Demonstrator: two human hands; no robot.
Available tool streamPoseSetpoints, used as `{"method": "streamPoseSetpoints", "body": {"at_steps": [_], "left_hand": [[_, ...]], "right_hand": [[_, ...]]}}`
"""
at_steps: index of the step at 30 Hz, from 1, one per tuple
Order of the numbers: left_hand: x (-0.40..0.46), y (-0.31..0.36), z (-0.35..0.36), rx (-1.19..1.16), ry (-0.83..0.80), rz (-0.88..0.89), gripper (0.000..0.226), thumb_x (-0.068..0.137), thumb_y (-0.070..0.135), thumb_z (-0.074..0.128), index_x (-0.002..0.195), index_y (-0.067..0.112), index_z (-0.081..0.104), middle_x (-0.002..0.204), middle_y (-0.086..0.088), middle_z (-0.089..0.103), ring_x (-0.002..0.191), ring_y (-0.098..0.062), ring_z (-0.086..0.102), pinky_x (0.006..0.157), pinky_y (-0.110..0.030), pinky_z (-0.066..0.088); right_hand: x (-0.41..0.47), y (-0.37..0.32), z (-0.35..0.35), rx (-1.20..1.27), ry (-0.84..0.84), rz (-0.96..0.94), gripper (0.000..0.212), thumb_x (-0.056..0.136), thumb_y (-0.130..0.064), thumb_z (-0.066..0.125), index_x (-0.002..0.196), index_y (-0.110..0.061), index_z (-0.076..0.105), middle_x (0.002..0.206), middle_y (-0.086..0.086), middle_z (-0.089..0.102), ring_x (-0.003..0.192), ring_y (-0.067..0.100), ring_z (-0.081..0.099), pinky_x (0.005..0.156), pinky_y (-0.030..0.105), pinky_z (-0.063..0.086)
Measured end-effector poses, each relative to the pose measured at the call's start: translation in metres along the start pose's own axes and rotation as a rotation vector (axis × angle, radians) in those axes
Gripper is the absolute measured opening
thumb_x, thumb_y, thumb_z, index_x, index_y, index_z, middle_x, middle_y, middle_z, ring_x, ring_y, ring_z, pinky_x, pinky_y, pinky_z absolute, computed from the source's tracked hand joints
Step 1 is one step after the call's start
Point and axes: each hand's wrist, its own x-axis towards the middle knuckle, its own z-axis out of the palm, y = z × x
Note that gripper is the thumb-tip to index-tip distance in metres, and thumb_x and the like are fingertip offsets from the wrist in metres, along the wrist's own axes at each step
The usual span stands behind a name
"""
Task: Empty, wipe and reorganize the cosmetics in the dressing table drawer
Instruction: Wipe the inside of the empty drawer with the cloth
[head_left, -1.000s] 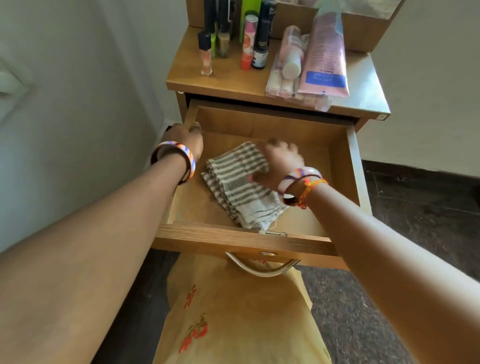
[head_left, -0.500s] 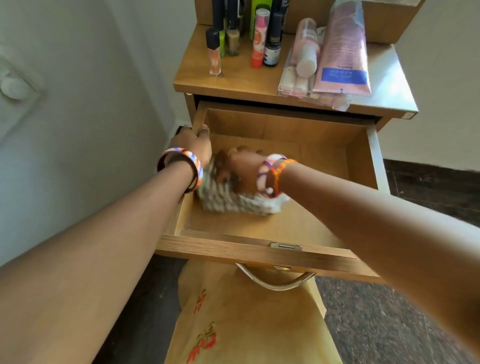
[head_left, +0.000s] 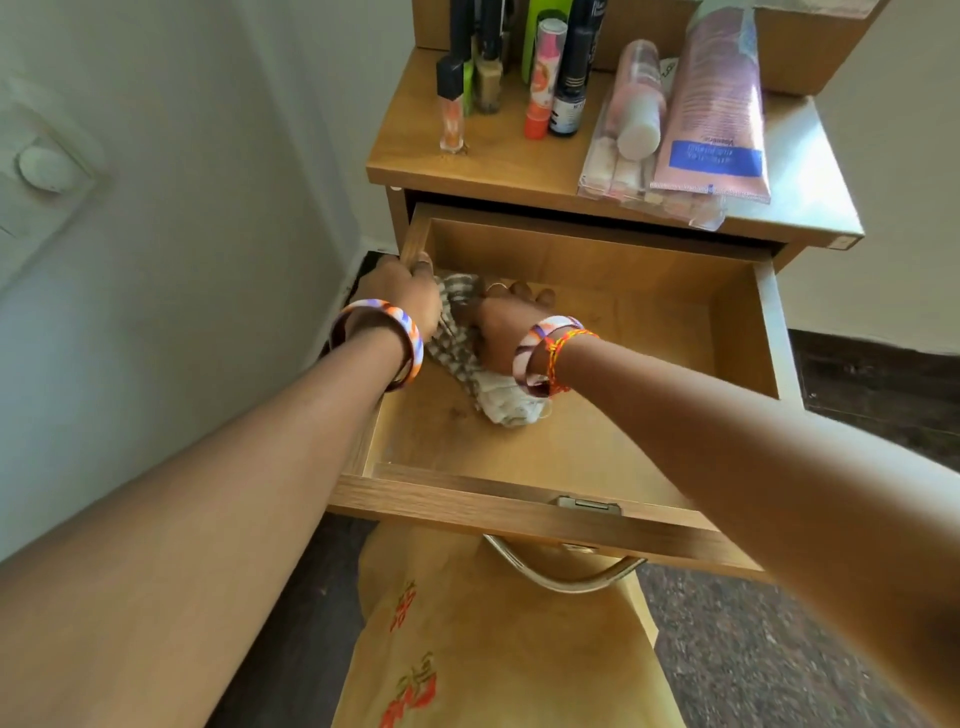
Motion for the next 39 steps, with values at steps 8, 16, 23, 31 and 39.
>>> {"method": "streamPoseSetpoints", "body": {"at_steps": [8, 16, 23, 31, 39], "left_hand": [[-0.001, -0.004, 0.002, -0.011, 0.004, 0.014, 0.050, 0.101, 0.037, 0.028, 0.131, 0.001, 0.044, 0.135, -0.019, 0.051, 0.122, -0.038, 0.049, 0.098, -0.041, 0.039], [0.000, -0.003, 0.001, -0.028, -0.001, 0.014, 0.050, 0.101, 0.036, 0.027, 0.132, 0.001, 0.044, 0.135, -0.019, 0.051, 0.122, -0.038, 0.049, 0.098, -0.041, 0.039], [0.002, -0.004, 0.003, -0.062, 0.010, -0.008, 0.049, 0.100, 0.037, 0.029, 0.133, 0.004, 0.043, 0.136, -0.017, 0.050, 0.123, -0.038, 0.048, 0.101, -0.043, 0.038], [0.000, -0.004, 0.004, -0.060, 0.005, 0.000, 0.048, 0.101, 0.036, 0.027, 0.131, 0.003, 0.044, 0.133, -0.017, 0.053, 0.119, -0.037, 0.052, 0.095, -0.041, 0.041], [0.009, -0.005, -0.004, -0.020, 0.047, -0.037, 0.049, 0.101, 0.035, 0.026, 0.132, 0.001, 0.044, 0.137, -0.018, 0.050, 0.123, -0.038, 0.049, 0.099, -0.041, 0.039]], "right_hand": [[0.019, 0.000, -0.010, 0.153, -0.092, 0.076, 0.042, 0.093, -0.016, 0.047, 0.134, -0.007, 0.050, 0.137, 0.017, 0.051, 0.128, 0.033, 0.048, 0.095, 0.031, 0.043], [0.017, -0.017, 0.000, 0.176, 0.022, 0.137, 0.039, 0.092, -0.023, 0.047, 0.129, -0.010, 0.053, 0.131, 0.015, 0.052, 0.123, 0.031, 0.050, 0.104, 0.037, 0.043], [0.009, -0.026, -0.002, 0.088, 0.090, 0.090, 0.036, 0.097, -0.022, 0.039, 0.127, -0.008, 0.054, 0.129, 0.014, 0.054, 0.125, 0.031, 0.049, 0.103, 0.033, 0.040], [0.006, -0.009, -0.009, 0.158, 0.187, 0.160, 0.027, 0.089, -0.013, 0.052, 0.111, -0.007, 0.066, 0.119, 0.019, 0.061, 0.110, 0.035, 0.058, 0.088, 0.033, 0.048], [-0.016, -0.034, -0.009, 0.065, -0.216, -0.116, 0.028, 0.080, -0.011, 0.063, 0.108, -0.013, 0.070, 0.108, 0.008, 0.068, 0.095, 0.024, 0.062, 0.074, 0.025, 0.046]]}}
